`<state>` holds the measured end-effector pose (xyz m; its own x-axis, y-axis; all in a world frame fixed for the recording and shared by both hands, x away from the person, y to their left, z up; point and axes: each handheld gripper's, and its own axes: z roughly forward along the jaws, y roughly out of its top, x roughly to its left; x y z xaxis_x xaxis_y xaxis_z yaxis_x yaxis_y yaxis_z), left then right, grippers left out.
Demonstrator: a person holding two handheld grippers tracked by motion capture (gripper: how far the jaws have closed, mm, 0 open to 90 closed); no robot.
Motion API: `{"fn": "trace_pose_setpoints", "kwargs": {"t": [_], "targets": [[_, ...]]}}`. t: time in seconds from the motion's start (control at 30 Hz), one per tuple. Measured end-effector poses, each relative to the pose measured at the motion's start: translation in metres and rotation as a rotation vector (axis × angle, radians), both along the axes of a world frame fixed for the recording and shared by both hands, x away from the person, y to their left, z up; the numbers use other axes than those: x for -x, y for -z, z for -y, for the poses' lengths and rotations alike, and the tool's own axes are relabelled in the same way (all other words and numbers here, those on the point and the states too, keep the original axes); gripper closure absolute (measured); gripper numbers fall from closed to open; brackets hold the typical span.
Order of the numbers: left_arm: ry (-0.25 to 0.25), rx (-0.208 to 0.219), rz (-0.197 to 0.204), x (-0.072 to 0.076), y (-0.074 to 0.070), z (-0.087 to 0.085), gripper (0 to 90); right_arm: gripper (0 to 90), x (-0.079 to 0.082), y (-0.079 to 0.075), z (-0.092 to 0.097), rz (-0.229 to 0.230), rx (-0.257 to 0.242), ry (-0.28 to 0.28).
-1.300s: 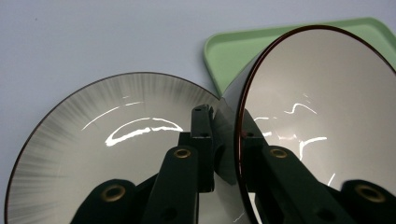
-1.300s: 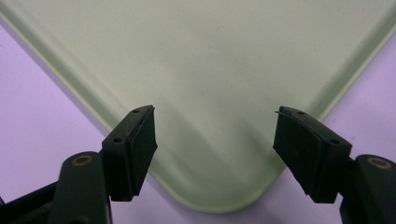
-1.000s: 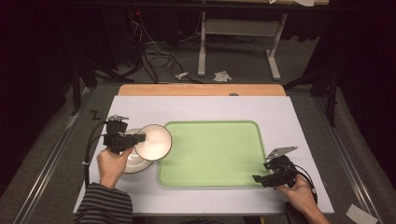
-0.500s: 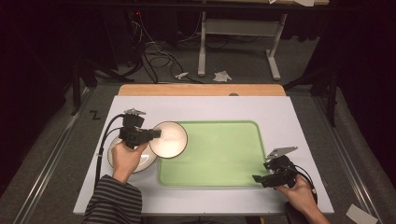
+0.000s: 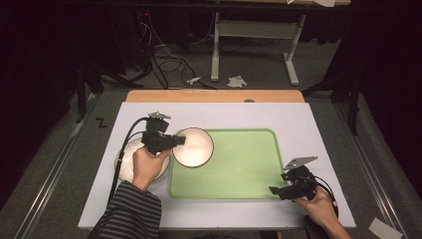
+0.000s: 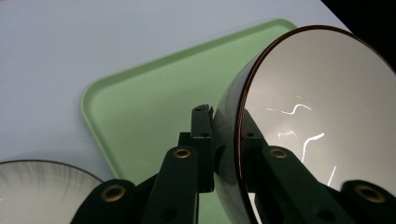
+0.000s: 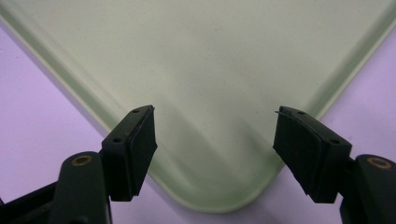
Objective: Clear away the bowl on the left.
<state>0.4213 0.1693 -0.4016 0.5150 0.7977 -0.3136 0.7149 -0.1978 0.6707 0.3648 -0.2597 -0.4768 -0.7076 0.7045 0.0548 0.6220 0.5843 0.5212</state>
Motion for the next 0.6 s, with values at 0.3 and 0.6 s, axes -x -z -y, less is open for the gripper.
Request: {"fn": "trace_pose_setpoints", "kwargs": {"t": [0.3,0.6], "targets": [[0.036,0.017,-0.005,-0.009,0.0,0.02,82.2,31.3,0.0,0.0,-0.001,0.002,0.006,0.004],[0.059,0.005,-0.023,-0.02,0.004,0.041,82.1,31.3,0.001,-0.001,-0.001,0.01,-0.003,0.007]]}}
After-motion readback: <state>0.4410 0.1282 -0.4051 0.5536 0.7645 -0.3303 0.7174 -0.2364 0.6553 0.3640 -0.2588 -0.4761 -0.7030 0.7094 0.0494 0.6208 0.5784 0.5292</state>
